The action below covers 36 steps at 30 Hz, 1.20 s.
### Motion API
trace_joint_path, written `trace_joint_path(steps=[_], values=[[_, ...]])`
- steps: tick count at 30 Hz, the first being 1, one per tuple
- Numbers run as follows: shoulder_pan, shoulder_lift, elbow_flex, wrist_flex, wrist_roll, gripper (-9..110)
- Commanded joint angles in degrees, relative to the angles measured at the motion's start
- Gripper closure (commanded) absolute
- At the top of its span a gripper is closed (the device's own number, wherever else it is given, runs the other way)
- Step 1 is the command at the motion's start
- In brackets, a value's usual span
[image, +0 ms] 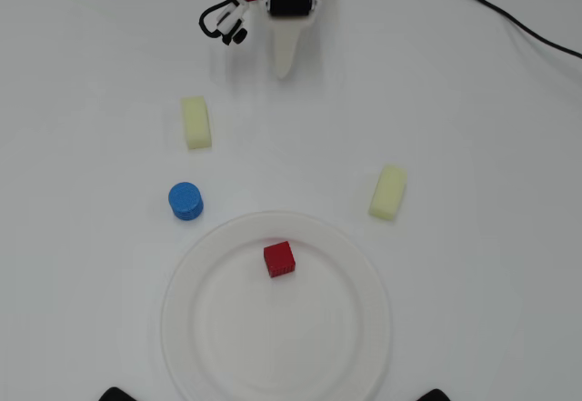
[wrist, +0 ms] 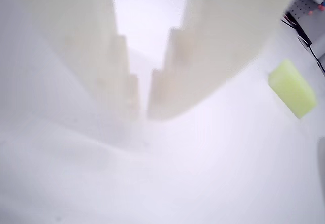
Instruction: Grasp a red block and put it in the dish.
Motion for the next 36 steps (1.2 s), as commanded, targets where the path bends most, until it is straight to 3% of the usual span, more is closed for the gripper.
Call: trace_joint_path(steps=[1,15,36], values=[[-0.79,10.63,5.8,4.04,0.35,101],[-7.21,10.81,5.62,5.36,1.23,101],[-6.5,10.81,5.62,5.27,5.27,101]])
